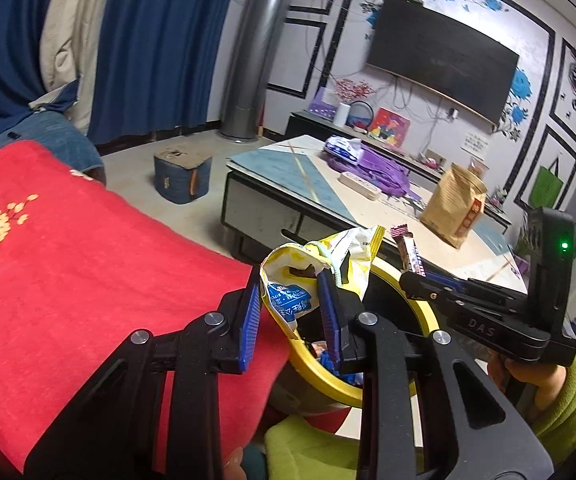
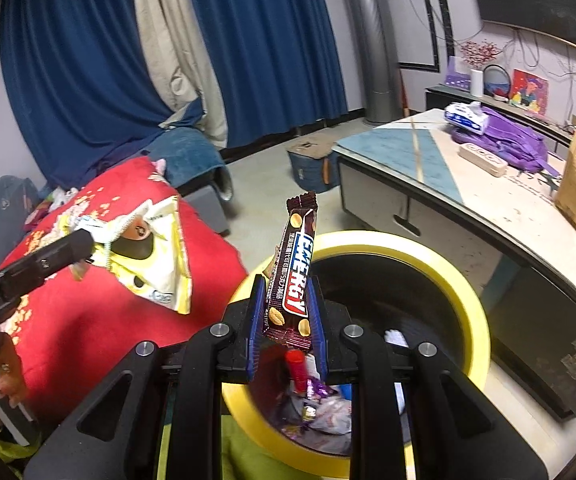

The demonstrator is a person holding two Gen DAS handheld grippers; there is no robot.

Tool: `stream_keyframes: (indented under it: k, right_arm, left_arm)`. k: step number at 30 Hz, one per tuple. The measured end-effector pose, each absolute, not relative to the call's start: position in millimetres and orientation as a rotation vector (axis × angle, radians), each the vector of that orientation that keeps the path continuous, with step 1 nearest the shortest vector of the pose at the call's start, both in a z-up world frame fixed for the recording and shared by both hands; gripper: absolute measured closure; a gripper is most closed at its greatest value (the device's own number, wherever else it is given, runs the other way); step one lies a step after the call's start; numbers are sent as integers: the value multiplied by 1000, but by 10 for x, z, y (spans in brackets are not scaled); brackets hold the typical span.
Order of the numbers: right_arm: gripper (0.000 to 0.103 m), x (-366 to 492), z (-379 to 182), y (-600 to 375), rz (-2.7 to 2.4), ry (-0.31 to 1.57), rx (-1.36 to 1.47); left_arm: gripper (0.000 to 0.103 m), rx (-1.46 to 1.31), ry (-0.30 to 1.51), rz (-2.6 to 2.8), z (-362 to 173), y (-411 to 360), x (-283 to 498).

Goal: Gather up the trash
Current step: 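Carry the chocolate bar and yellow snack bag in both tools over the yellow bin, then open both tools to drop the chocolate bar and snack bag into the bin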

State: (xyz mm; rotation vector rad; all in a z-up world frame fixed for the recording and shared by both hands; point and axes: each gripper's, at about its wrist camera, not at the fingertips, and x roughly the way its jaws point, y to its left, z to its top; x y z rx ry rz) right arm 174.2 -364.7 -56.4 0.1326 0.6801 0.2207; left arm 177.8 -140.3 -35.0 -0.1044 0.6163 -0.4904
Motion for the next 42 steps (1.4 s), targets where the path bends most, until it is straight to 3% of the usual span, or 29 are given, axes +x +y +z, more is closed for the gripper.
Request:
stream_keyframes:
  k: [23,26,30,32,35,39,42]
  right_arm:
    - [80,1707,-899,-4193,101,781,263]
    - [71,1704,-914,-4250,91,784,279]
    - [65,1677,-924,-4302,67,782,293]
    - [59,1658,-926,-4326,57,782,297]
    - [54,1613,-888,-4336,46,771,299]
    - [33,1534,-768,-4295,38,737,272]
    - [22,1467,-665,-4213,44,705,243]
  left_arm:
    - [79,58,696,-561,-660,-2140,2065]
    - [77,50,713,-571,-687,-2155,2104]
    - [57,40,714,-576,-678,-2150,2108]
    - [53,35,712,-578,-665,-2133,2098]
    - [39,21,708,-569,-637,-2079,2081]
    - [12,2,689,-545,-573,-1966,2035]
    - [11,-4,688,-532,-537,-1863,1990]
